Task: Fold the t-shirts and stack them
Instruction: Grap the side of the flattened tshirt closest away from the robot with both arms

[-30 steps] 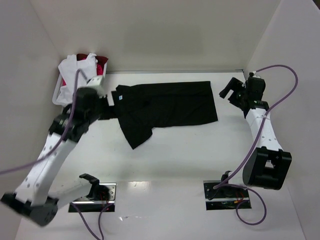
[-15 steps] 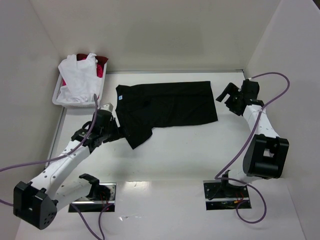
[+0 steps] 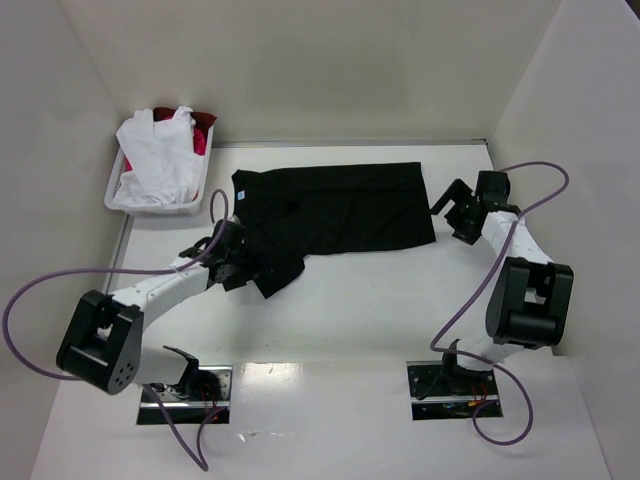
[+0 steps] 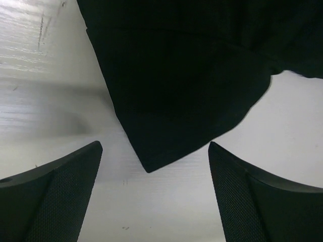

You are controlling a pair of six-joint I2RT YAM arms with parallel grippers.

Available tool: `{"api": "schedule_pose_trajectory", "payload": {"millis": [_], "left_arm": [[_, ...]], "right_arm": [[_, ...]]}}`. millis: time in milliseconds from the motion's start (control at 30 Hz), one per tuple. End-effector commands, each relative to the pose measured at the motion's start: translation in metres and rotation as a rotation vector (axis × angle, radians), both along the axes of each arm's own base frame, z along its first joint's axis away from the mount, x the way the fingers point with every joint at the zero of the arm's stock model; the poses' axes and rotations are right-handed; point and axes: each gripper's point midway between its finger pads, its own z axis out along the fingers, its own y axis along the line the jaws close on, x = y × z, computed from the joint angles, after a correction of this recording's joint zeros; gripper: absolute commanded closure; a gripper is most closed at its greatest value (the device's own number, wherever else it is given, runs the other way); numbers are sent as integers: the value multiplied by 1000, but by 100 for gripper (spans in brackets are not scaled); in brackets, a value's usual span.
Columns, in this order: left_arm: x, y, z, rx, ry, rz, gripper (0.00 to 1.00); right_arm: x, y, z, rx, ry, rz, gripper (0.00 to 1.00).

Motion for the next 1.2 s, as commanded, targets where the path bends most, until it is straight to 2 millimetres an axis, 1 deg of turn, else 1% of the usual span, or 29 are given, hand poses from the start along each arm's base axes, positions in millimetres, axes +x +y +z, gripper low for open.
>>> {"api": "schedule_pose_trajectory", "payload": {"millis": [0, 33, 67, 100, 167, 200, 233, 267, 300, 333, 367, 400, 467, 533, 567, 667, 733, 767, 867, 900, 1000, 1167], "left_arm": [[15, -12, 2, -44, -10, 5, 7], [16, -13, 3, -43, -20, -3, 7], [16, -12, -1, -39, -11, -3, 7], [18, -13, 1, -42, -20, -3, 8], [18, -13, 1, -43, -21, -3, 8], [19, -14, -1, -43, -21, -3, 8], [19, -14, -1, -43, -21, -3, 10], [19, -14, -4, -39, -11, -3, 10], [18, -13, -7, -35, -2, -3, 10], [20, -14, -6, -39, -12, -3, 10], [19, -16, -9, -43, 1, -9, 11], [18, -15, -13, -39, 13, -9, 11], [21, -18, -12, -49, 8, -14, 12], [21, -18, -15, -45, 17, -14, 16], [19, -19, -17, -46, 26, -27, 16], [19, -19, -17, -46, 27, -27, 18], [19, -19, -17, -46, 27, -27, 18], [19, -19, -17, -46, 27, -27, 18], [18, -19, -20, -38, 33, -35, 20], [18, -19, -20, -38, 33, -35, 20], [18, -19, -20, -38, 33, -35, 20], [18, -20, -20, -45, 36, -40, 20]], "right_arm": [[-9, 3, -14, -3, 47, -19, 0], [-12, 4, -17, -2, 56, -20, 2], [-10, 3, -19, -2, 56, -20, 5], [-13, 4, -24, 0, 68, -19, 7], [-12, 4, -31, 3, 83, -19, 10], [-12, 5, -31, 10, 82, -14, 12], [-12, 10, -35, 17, 93, -10, 14], [-10, 9, -33, 15, 82, -10, 15], [-8, 14, -36, 15, 82, 4, 17], [-8, 18, -36, 6, 84, 12, 17], [-5, 16, -39, 4, 84, -2, 18], [-6, 22, -43, 5, 97, 13, 18], [-3, 23, -44, -4, 97, 15, 19], [-3, 23, -55, -1, 121, 16, 24], [0, 21, -52, -12, 114, 8, 25], [-1, 17, -61, -30, 138, -7, 34], [-1, 13, -61, -46, 140, -19, 38], [-4, 12, -64, -47, 150, -32, 42], [-4, 7, -65, -72, 153, -51, 44], [-4, 7, -65, -67, 153, -58, 47], [-2, 5, -64, -70, 145, -71, 48], [-3, 2, -67, -80, 147, -91, 55]]}}
